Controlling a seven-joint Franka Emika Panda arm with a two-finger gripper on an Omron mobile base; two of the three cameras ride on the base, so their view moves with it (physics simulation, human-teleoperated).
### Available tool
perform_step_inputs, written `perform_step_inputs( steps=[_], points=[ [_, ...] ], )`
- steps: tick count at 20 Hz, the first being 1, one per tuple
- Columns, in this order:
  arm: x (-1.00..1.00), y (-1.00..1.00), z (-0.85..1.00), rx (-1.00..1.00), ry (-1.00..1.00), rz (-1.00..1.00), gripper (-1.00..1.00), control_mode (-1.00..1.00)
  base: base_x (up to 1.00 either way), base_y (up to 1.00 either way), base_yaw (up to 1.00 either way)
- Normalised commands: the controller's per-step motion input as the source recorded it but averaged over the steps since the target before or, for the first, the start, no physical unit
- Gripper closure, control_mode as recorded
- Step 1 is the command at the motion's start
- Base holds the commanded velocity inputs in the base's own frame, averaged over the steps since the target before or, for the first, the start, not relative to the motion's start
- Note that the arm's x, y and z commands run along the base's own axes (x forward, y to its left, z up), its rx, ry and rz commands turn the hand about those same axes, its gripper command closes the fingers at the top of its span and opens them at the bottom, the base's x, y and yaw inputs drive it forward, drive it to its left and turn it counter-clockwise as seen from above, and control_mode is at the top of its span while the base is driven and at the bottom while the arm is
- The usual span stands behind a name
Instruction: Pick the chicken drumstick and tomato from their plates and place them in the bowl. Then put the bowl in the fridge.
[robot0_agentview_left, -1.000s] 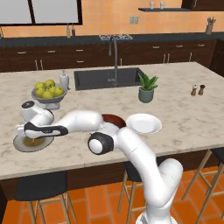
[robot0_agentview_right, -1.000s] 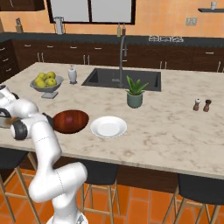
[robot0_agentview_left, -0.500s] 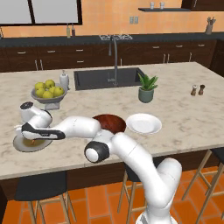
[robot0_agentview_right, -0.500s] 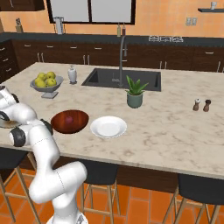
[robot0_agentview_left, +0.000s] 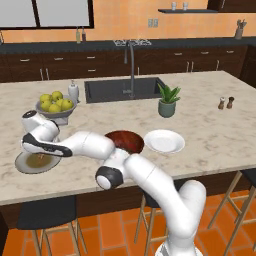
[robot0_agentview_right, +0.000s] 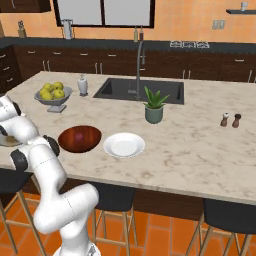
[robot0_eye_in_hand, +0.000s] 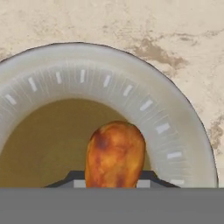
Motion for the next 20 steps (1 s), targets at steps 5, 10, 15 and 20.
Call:
perform_step_inputs(
  steps=[5,10,15,20],
  points=[
    [-0.62,-0.97,0.41,0.0,0.0,0.0,1.0,-1.0,0.0,0.0,0.0],
    [-0.43,-0.96,0.52,0.0,0.03,-0.02,1.0,-1.0,0.0,0.0,0.0],
    [-0.38,-0.99,-0.09,0.08,-0.05,0.0,1.0,-1.0,0.0,0.0,0.0],
    [-0.04,-1.0,-0.19,0.24,-0.15,0.0,1.0,-1.0,0.0,0.0,0.0]
  ],
)
